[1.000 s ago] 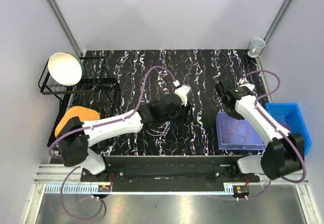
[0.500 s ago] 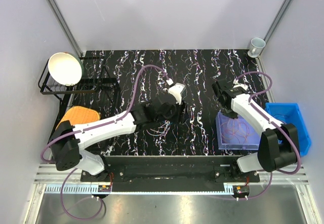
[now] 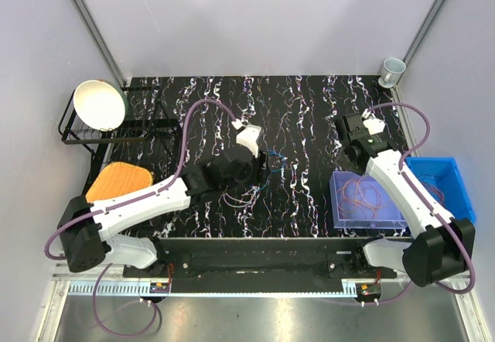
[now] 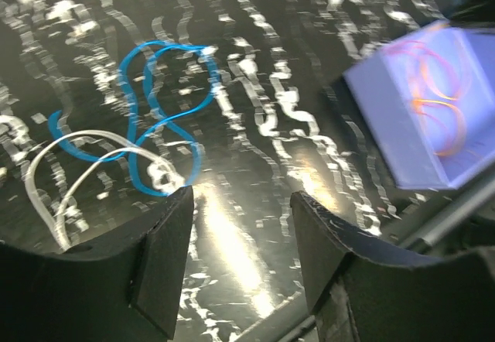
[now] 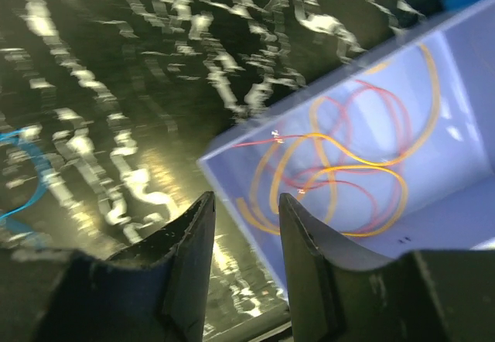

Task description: Untangle the cables

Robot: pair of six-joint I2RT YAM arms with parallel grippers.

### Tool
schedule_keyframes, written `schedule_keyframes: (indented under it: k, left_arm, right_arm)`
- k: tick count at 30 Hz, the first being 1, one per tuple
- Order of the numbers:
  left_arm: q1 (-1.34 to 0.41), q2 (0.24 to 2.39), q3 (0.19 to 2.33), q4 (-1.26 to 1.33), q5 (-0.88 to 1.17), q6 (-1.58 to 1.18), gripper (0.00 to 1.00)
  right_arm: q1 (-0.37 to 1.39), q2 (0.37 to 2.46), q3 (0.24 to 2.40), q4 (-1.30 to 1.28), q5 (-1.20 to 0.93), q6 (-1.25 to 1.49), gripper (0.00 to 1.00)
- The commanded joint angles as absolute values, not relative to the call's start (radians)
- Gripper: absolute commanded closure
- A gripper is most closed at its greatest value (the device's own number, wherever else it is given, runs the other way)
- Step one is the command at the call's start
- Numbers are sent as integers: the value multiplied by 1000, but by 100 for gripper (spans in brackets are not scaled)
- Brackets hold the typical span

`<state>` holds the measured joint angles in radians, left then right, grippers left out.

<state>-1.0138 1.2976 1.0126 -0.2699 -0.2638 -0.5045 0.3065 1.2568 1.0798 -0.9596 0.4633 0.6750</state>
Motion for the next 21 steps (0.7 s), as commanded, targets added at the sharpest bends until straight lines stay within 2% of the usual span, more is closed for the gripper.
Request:
schedule_keyframes:
  k: [1,12,21]
  left_arm:
    - [-994,1244,947,-241,-400,-525,41]
    - [-951,1235,805,-157,-485,-566,31]
    - [-946,1330,801,-117,-517,-571,31]
  right_arm:
    - [308,1210,1154,-890,313,632,56]
    - [360,1166,1111,-580,-42,542,50]
    - [408,1195,999,-365,-215,552,46]
